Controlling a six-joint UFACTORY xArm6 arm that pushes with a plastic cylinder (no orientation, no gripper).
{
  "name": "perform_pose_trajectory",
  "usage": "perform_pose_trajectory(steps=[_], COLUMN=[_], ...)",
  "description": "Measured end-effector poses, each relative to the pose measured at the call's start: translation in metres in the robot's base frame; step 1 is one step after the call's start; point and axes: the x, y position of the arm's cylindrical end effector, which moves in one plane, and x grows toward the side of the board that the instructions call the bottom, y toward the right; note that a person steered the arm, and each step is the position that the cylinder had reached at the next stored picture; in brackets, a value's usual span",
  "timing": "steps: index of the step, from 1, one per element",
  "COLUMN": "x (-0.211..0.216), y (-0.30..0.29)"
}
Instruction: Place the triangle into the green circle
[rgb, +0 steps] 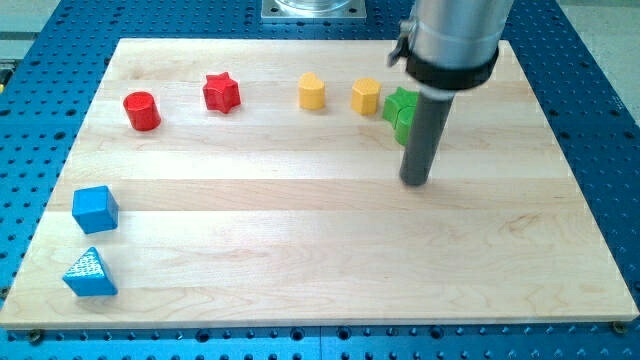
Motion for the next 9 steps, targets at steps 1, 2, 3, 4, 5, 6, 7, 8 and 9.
perform_pose_trajectory(steps=[1, 2, 3, 4, 5, 6, 7, 8, 9], x=[0.080, 0.134, 0.139, 0.139, 0.139, 0.134, 0.101, 0.053, 0.064], y=[-0.045, -0.161, -0.183, -0.201, -0.289, -0.346, -0.276, -0.206, -0.217])
